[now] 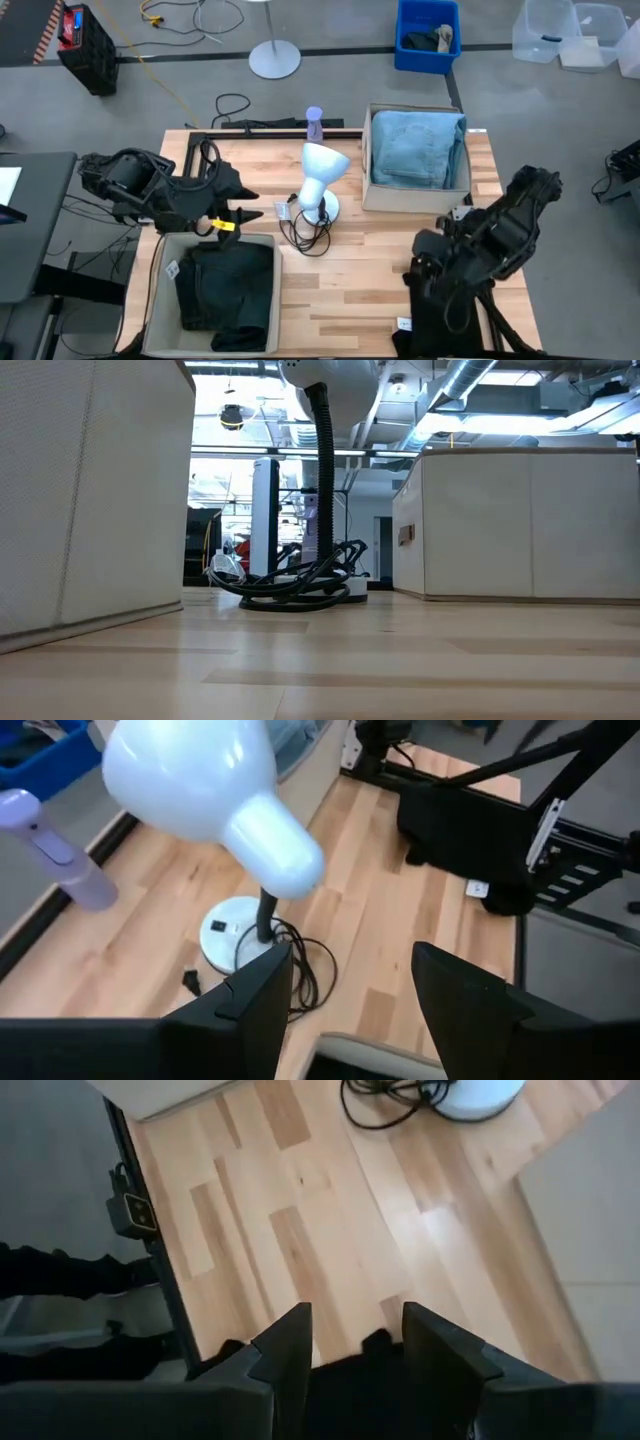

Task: Sort clothes
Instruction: Put the black pants into the laundry organizer

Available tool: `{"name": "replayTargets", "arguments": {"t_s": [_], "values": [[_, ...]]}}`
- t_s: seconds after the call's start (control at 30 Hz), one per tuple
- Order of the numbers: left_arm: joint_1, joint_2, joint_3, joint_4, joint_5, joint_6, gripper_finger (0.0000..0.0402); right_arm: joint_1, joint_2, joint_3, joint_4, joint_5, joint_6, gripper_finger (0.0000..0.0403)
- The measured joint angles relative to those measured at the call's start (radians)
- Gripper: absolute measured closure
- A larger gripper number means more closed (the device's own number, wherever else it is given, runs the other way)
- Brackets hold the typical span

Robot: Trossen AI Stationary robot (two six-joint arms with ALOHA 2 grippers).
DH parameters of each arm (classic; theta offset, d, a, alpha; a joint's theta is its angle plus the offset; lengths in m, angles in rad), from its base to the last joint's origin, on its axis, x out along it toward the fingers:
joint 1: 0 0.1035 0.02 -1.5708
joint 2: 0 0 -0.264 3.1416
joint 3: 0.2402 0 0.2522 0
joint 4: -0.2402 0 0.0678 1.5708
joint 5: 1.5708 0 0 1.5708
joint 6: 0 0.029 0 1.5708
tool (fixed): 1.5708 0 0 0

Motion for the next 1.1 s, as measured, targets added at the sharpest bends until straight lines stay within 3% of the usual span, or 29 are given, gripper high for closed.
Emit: {"name": "replayTargets", "arguments": {"t_s": [0.2,0.37,0.67,0.93,1.1], "values": [[0.017,0.001,0.0,0.003,0.0,0.047,0.0201,0.032,0.056,-0.021,0.001,-0.006,0.114,0.0231],[0.017,0.0,0.0,0.003,0.001,0.064,0.0201,0.053,0.075,-0.088,0.008,-0.118,0.174,0.0231],[0.017,0.0,0.0,0.006,0.001,0.065,0.0201,0.077,0.071,-0.28,0.056,-0.209,0.316,0.0231],[0.016,0.0,0.0,0.016,0.001,0.063,0.0201,0.054,0.071,-0.51,0.296,-0.38,0.307,0.0231],[0.012,0.0,-0.001,0.016,0.001,0.052,0.0201,0.055,0.07,-0.586,0.333,-0.443,0.366,0.0231]]}}
